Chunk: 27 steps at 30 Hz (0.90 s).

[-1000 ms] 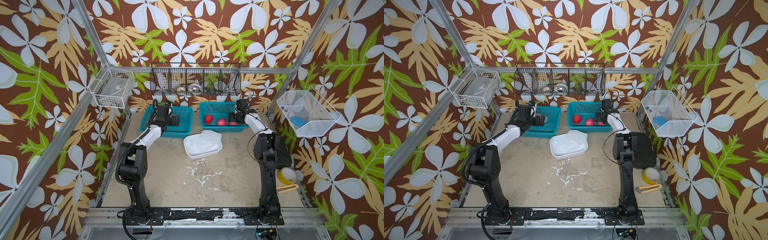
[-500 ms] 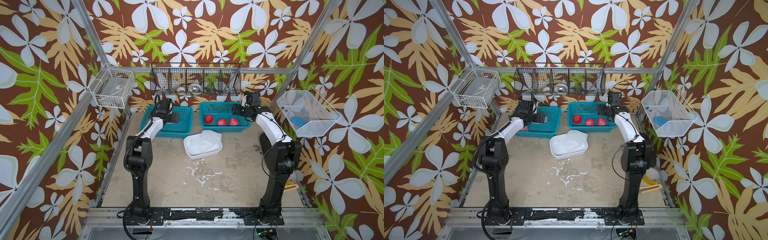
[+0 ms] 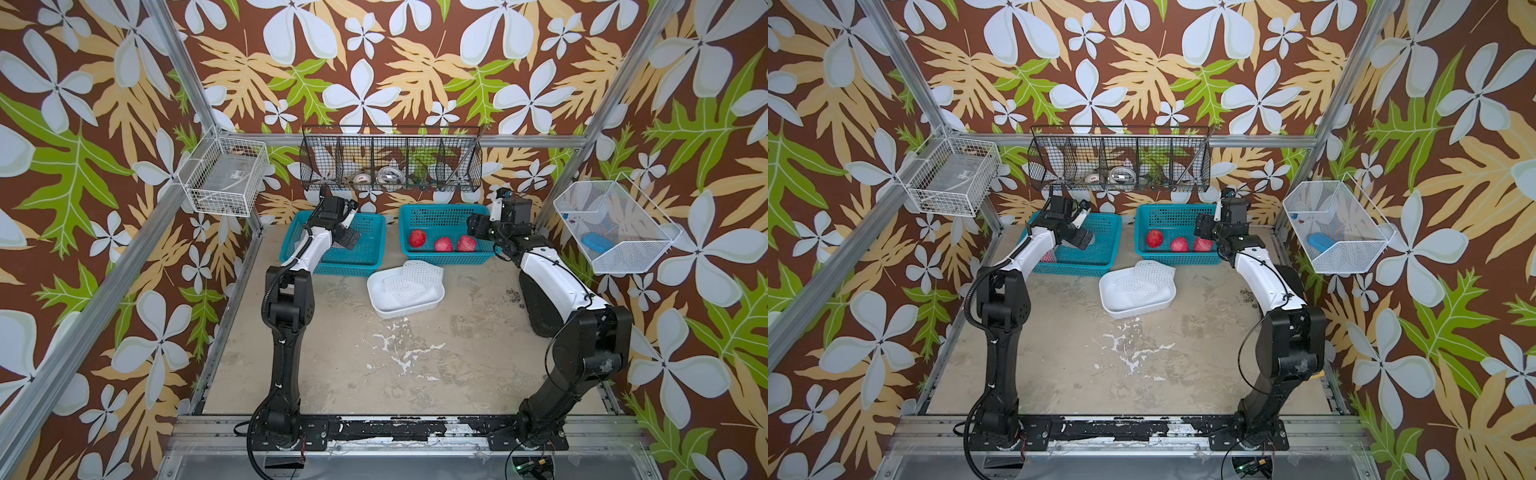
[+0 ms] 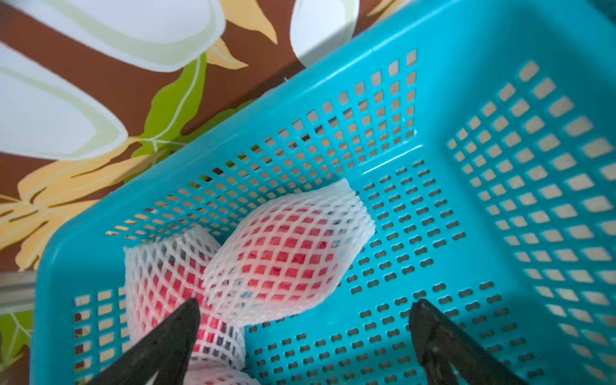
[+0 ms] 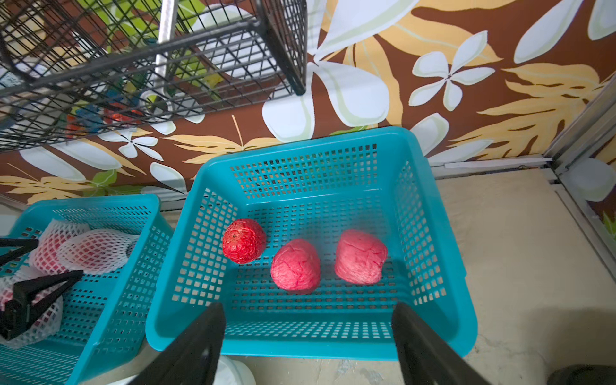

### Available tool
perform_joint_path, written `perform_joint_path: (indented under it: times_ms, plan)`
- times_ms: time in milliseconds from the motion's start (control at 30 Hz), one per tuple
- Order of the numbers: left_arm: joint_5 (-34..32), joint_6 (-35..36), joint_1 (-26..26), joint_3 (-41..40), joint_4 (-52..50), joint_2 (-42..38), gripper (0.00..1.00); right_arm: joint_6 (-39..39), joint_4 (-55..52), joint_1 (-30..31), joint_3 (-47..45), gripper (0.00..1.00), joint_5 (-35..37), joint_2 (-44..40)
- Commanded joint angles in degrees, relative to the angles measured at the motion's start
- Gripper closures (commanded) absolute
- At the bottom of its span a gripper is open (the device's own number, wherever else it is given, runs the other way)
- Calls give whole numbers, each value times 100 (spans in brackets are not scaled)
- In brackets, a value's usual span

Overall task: Remove foam nets from apples
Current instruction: Pick up the apple from the basket.

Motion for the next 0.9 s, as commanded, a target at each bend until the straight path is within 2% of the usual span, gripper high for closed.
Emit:
perform_joint_path:
  times_ms: [0,167,400,867]
  plan:
    - [-107,1142,11,78,-279,70,0,132,266,15,25,19,-136,26]
    - [-183,1744,18,-138,30,-35,0,144,271,13,70,19,-192,122]
    - [-126,2508,23,82,88,138,0,185,403,15,-53,19,-229,89]
    - [95,2690,116,582,-54,768,0,316,486,13,-133,19,-389,98]
